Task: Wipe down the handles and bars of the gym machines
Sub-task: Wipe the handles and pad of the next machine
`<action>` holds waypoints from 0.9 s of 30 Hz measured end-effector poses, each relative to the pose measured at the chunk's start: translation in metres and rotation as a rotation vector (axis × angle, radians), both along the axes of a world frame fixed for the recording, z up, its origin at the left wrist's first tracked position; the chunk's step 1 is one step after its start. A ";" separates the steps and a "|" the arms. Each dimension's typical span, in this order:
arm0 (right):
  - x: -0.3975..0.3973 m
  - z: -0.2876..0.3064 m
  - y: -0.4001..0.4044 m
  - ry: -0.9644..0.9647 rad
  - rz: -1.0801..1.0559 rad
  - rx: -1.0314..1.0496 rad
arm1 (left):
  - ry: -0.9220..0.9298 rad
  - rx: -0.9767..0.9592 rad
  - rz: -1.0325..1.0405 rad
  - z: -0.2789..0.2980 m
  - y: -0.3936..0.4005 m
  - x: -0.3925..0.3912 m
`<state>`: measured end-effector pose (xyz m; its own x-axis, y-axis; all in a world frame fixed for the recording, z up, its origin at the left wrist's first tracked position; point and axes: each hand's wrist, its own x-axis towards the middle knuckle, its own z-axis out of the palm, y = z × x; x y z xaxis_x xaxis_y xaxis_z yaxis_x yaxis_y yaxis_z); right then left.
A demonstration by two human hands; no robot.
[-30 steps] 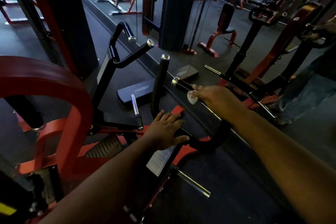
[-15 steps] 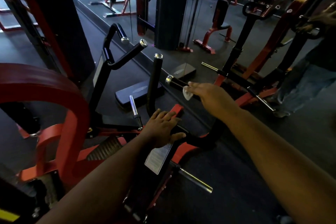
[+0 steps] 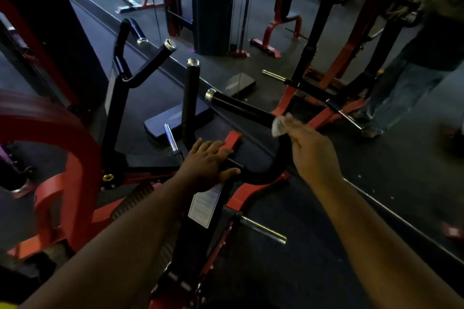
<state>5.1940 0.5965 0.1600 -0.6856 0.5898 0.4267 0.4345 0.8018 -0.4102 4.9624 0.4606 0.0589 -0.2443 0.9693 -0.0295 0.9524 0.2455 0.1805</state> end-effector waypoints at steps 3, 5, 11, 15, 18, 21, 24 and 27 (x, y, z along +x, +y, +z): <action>-0.028 0.002 0.010 -0.120 0.080 0.125 | -0.008 0.009 0.003 0.001 -0.002 0.004; -0.033 -0.004 0.010 -0.178 0.097 0.137 | 0.005 0.026 0.002 -0.001 -0.004 0.006; 0.011 -0.029 -0.006 -0.084 0.016 0.125 | 0.022 0.044 0.013 -0.007 -0.005 0.004; 0.039 -0.026 -0.014 -0.151 0.008 0.103 | 0.010 0.034 0.005 -0.006 -0.003 0.005; 0.016 -0.003 0.003 -0.154 0.026 0.198 | -0.012 0.015 0.001 -0.002 0.000 0.002; -0.018 0.004 0.014 -0.249 0.105 0.233 | -0.017 0.034 0.002 -0.004 -0.004 0.003; -0.020 -0.004 0.014 -0.296 0.093 0.240 | -0.012 0.066 0.001 -0.006 -0.006 0.005; -0.001 -0.013 0.009 -0.258 0.079 0.251 | 0.004 0.103 0.001 -0.008 -0.006 0.004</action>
<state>5.1927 0.6056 0.1473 -0.8285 0.4297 0.3590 0.4308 0.8988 -0.0816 4.9662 0.4550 0.0511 -0.2451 0.9669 0.0710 0.9529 0.2268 0.2013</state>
